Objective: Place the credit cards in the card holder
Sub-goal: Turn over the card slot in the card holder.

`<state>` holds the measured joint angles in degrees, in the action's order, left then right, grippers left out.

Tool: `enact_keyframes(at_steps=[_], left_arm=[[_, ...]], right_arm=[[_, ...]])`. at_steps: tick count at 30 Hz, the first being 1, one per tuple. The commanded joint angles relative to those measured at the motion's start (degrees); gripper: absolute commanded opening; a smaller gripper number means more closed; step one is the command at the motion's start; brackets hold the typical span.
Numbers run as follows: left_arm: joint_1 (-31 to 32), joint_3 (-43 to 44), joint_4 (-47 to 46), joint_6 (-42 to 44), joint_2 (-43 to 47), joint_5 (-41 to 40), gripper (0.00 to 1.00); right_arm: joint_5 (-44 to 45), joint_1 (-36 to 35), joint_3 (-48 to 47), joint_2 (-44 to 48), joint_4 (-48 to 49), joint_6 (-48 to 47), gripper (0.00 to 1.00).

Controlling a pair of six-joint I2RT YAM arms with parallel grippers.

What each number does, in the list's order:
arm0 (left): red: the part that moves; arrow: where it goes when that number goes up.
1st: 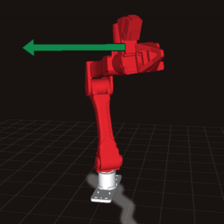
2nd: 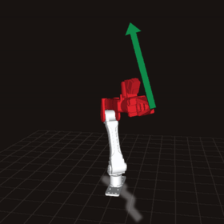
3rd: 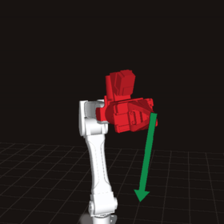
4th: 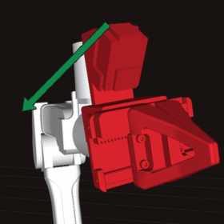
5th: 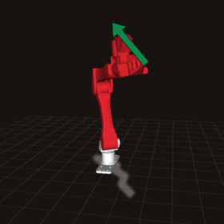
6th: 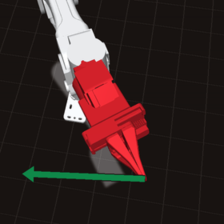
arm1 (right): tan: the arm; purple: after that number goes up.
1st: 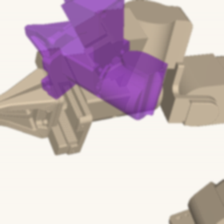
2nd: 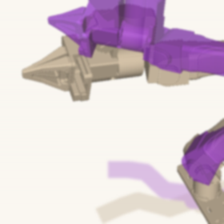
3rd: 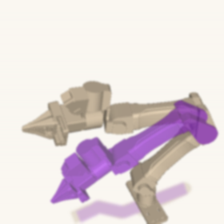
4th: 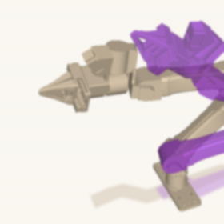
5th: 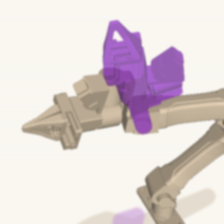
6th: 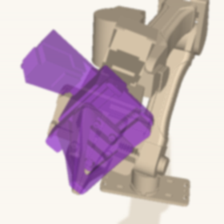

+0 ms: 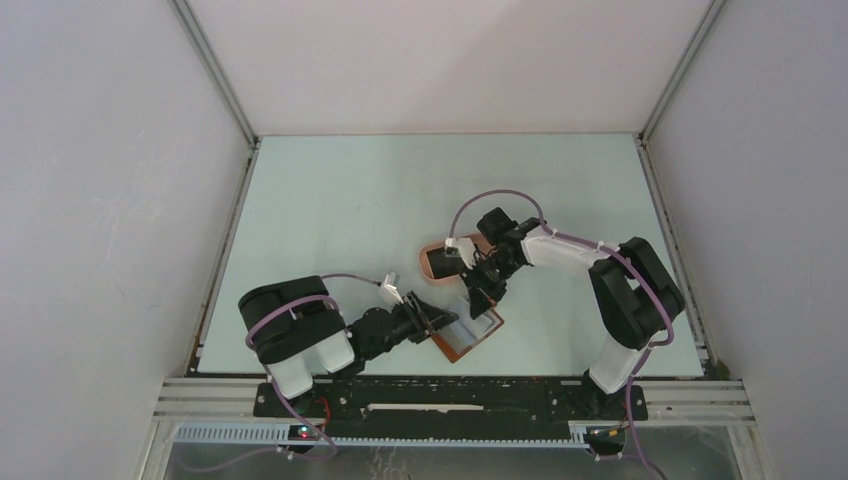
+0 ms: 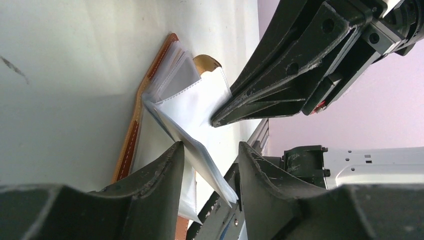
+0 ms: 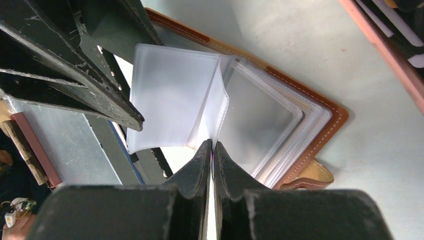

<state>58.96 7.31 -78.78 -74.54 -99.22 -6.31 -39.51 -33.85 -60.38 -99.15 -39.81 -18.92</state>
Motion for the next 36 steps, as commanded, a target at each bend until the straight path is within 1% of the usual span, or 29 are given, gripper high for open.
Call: enact_keyframes(at_steps=[1, 3, 7, 9, 12, 14, 16, 19, 21, 24, 27, 36], left_arm=[[-0.34, -0.91, -2.08, 1.59, 1.40, -0.74, 0.48], [-0.34, -0.80, -2.16, 1.56, 0.96, -0.57, 0.47], [-0.34, -0.01, -2.11, 1.54, -0.12, 0.00, 0.44], [-0.34, 0.29, -2.12, 1.56, -0.48, 0.34, 0.43], [-0.34, 0.73, -2.10, 1.68, -0.66, 0.67, 0.41], [-0.34, 0.87, -2.08, 1.77, -0.68, 0.83, 0.40], [-0.34, 1.04, -2.12, 1.75, -0.79, 0.99, 0.40], [-0.34, 1.49, -2.13, 1.81, -0.92, 1.24, 0.40], [-0.34, 1.65, -2.13, 1.77, -1.09, 1.38, 0.39], [-0.34, 1.83, -2.12, 1.72, -1.17, 1.40, 0.39], [-0.34, 1.62, -2.08, 1.76, -0.94, 1.21, 0.39], [-0.34, 1.71, -2.12, 1.94, -0.79, 1.21, 0.39]], right_arm=[[1.81, 1.29, -1.75, 0.23, 0.44, 0.77, 0.12], [2.43, 1.93, -1.76, 1.03, 0.40, 0.50, 0.16], [3.53, 3.17, -1.76, 3.41, 0.15, -0.29, 0.32], [4.17, 3.63, -1.76, 5.03, 0.03, -0.76, 0.39], [5.03, 3.91, -1.32, 7.81, 0.40, -1.68, 0.45], [4.95, 3.94, -0.75, 10.23, 1.16, -2.29, 0.46], [2.35, 3.95, 0.13, 12.58, 1.78, -3.21, 0.47], [-7.57, 3.48, 0.92, 13.95, 1.03, -4.99, 0.48], [-10.43, 2.35, 0.94, 13.06, 0.26, -5.85, 0.49], [-11.29, 0.05, 0.85, 10.93, -0.46, -6.68, 0.59], [-10.87, -2.21, 0.52, 8.93, -1.03, -6.91, 0.65], [-5.97, -6.02, -0.39, 4.59, -1.27, -5.74, 0.68]])
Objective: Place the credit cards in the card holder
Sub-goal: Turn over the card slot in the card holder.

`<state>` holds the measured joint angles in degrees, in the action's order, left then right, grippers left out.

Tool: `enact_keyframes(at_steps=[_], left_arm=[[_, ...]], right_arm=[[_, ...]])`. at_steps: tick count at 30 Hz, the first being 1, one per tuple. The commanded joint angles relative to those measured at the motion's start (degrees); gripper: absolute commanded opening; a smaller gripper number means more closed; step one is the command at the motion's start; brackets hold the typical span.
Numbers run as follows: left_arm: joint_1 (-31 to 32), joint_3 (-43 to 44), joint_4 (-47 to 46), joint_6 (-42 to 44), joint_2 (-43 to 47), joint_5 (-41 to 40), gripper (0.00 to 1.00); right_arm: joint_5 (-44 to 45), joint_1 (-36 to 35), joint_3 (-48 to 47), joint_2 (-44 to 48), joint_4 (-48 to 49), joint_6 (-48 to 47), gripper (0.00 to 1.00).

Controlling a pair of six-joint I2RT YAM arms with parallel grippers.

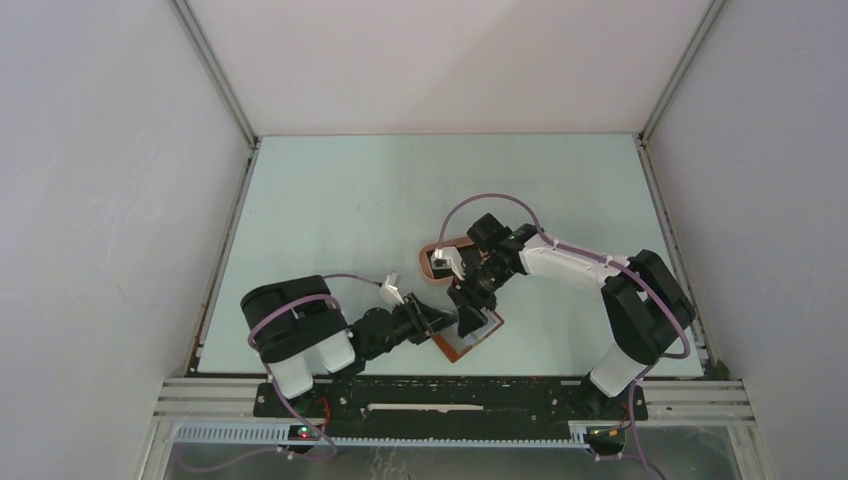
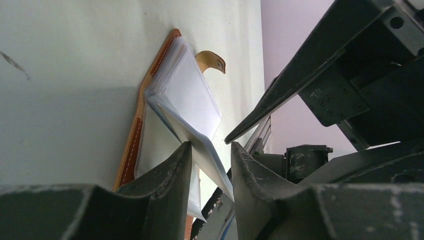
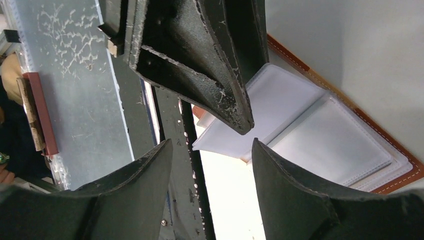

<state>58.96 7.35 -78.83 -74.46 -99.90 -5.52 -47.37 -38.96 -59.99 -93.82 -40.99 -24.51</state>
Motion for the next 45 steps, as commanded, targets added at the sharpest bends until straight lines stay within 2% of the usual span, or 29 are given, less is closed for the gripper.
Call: enact_keyframes(at_steps=[1, 7, 26, 34, 45], left_arm=[[-0.34, 1.69, -2.06, 1.86, -0.12, 0.43, 0.39], [-0.34, 1.58, -2.04, 1.94, 0.17, 0.33, 0.39], [-0.34, 1.38, -2.05, 1.67, 0.29, -0.19, 0.39], [-0.34, 1.51, -2.05, 1.67, 0.08, -0.19, 0.39], [-0.34, 1.52, -2.04, 1.67, -0.04, -0.07, 0.39]], right_arm=[[2.39, -1.12, -0.82, -1.02, 0.01, 0.02, 0.68], [4.04, -2.05, -0.98, -2.12, 0.51, 1.31, 0.72], [5.05, -3.10, -0.94, -3.91, 2.44, 7.57, 0.72], [7.70, -3.27, -0.95, -4.68, 2.90, 8.60, 0.63], [7.12, -1.44, -0.92, -3.82, 2.77, 8.43, 0.52]])
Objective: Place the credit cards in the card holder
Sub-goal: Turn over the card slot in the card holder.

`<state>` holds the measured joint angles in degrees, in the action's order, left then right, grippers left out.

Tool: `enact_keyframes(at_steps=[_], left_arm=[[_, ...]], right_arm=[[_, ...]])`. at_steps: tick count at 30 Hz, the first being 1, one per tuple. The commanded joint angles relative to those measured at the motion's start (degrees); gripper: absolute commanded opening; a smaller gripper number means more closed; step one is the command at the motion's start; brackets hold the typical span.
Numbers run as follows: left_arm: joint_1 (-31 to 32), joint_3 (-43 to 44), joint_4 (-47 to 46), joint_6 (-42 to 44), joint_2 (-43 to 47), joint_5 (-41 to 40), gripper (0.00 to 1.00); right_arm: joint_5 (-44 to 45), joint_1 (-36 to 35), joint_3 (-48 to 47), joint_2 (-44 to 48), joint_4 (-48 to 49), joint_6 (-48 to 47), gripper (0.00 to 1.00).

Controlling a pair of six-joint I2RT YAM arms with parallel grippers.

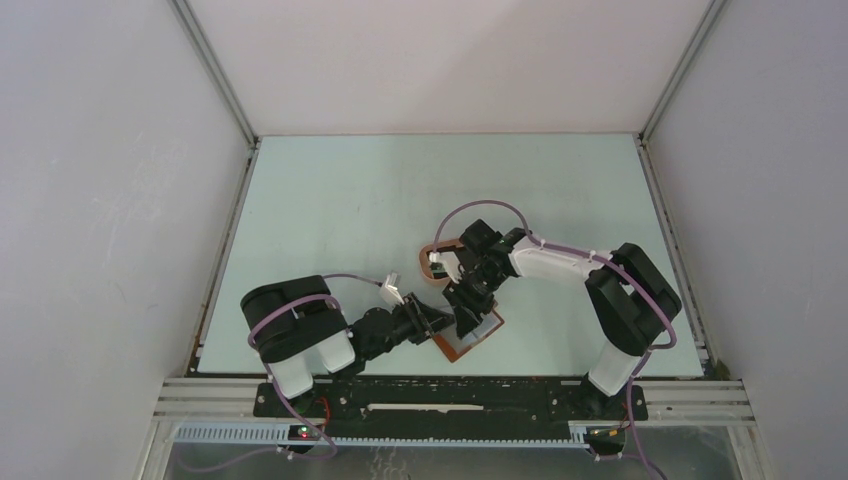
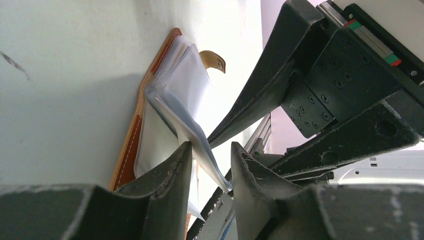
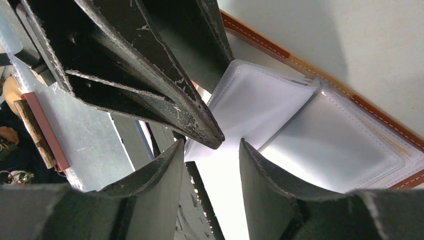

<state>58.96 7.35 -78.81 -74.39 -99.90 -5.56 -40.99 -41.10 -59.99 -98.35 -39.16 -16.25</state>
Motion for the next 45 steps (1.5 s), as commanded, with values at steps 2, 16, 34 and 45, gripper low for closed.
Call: enact_keyframes(at_steps=[2, 16, 34, 45], left_arm=[[-0.34, 1.37, -2.11, 1.61, 0.05, -0.06, 0.40], [-0.34, 0.66, -2.06, 1.62, 0.80, -0.32, 0.47], [-0.34, -0.70, -2.14, 1.49, 1.64, -1.79, 0.47], [-0.99, -1.16, -2.10, 1.09, 1.72, -2.45, 0.43]], right_arm=[[0.82, 0.85, -0.95, 0.74, 0.93, 0.20, 0.52], [1.88, 2.15, -0.94, 0.68, 0.96, -0.06, 0.52], [2.39, 3.02, -1.36, 0.21, 0.31, -0.50, 0.48], [2.58, 3.52, -1.37, 0.39, 0.38, -0.31, 0.44]])
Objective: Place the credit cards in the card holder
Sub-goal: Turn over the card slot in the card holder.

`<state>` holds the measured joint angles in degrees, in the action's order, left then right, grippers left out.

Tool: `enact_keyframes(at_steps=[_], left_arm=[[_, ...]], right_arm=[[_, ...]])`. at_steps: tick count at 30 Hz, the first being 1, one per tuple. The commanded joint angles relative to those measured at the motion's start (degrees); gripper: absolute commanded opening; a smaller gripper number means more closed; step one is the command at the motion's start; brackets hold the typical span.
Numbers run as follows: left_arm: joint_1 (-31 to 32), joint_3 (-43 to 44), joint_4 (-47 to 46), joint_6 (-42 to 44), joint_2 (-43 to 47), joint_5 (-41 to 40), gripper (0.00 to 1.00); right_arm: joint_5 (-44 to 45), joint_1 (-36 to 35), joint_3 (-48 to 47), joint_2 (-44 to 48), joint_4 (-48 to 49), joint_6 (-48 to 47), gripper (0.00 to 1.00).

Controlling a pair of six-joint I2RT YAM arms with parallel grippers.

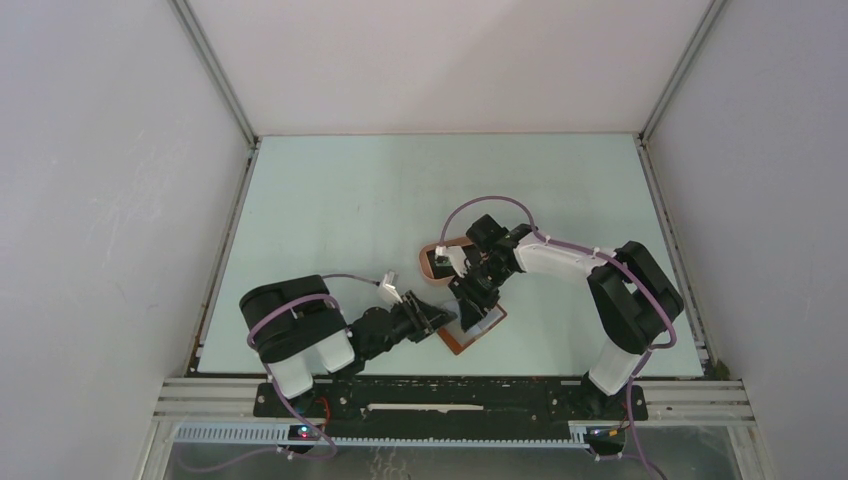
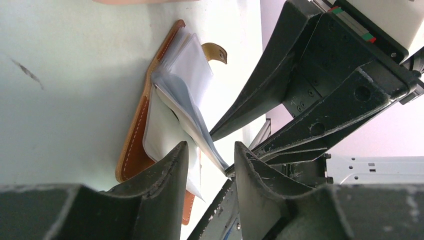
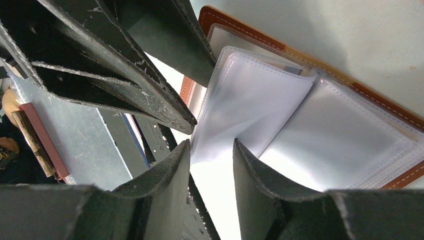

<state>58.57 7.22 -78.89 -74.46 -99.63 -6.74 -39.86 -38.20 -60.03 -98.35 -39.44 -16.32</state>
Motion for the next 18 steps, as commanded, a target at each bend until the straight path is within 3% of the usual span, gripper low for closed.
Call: enact_keyframes(at_steps=[1, 18], left_arm=[[-0.64, -1.10, -1.98, 1.18, 1.55, -1.39, 0.43], [-2.40, -1.90, -1.99, 1.11, 1.89, -1.60, 0.38]], right_arm=[[1.45, 0.73, -1.30, 0.42, 0.61, -0.28, 0.44], [1.09, 1.54, -1.32, 1.05, 0.68, -0.12, 0.42]])
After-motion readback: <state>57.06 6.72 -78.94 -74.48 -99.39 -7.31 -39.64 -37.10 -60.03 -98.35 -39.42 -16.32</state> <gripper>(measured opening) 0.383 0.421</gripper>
